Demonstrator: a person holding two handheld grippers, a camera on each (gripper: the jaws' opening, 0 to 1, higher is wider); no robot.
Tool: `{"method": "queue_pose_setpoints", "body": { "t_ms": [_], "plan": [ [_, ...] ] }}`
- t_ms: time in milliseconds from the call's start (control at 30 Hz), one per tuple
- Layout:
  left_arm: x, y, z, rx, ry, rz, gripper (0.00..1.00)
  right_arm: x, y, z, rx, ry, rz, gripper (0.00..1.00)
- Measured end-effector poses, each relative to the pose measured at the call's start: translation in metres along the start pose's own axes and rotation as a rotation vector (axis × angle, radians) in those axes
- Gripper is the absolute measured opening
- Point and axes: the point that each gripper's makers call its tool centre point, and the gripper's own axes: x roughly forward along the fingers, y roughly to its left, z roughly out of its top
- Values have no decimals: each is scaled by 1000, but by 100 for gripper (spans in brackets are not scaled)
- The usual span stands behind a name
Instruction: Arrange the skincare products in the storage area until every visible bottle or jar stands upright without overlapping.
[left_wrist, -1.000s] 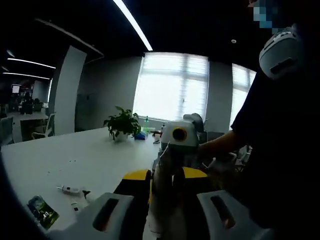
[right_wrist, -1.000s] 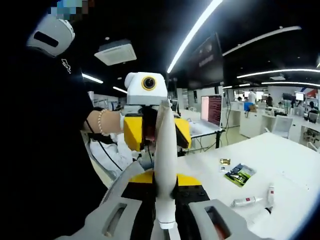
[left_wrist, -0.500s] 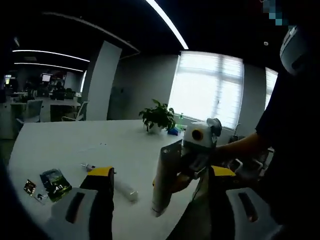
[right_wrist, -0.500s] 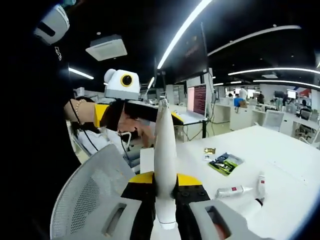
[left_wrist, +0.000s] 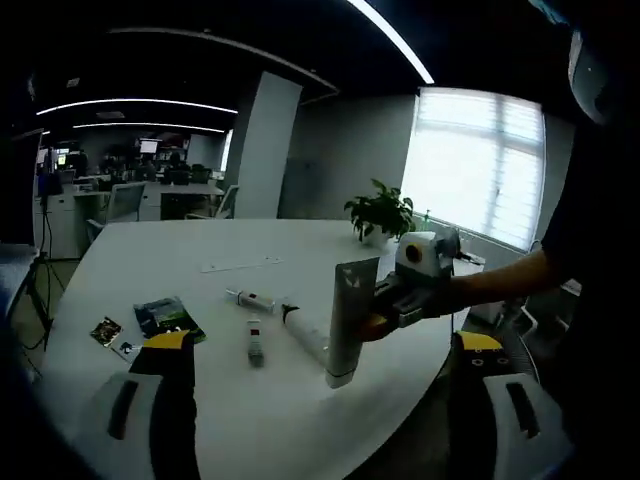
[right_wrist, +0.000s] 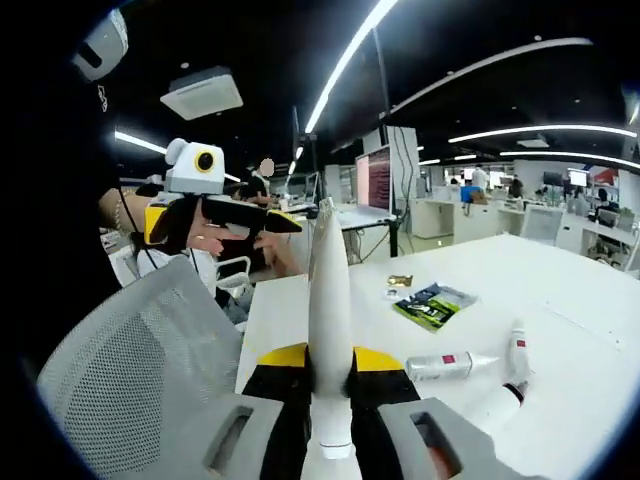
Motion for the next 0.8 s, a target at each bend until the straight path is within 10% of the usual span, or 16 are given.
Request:
{"method": "queue_pose_setpoints", "body": {
  "t_ms": [800],
  "plan": [
    [-12,23,-31,-132,8,97,99,18,-40,-11,-75,-13,27,4]
  ]
}}
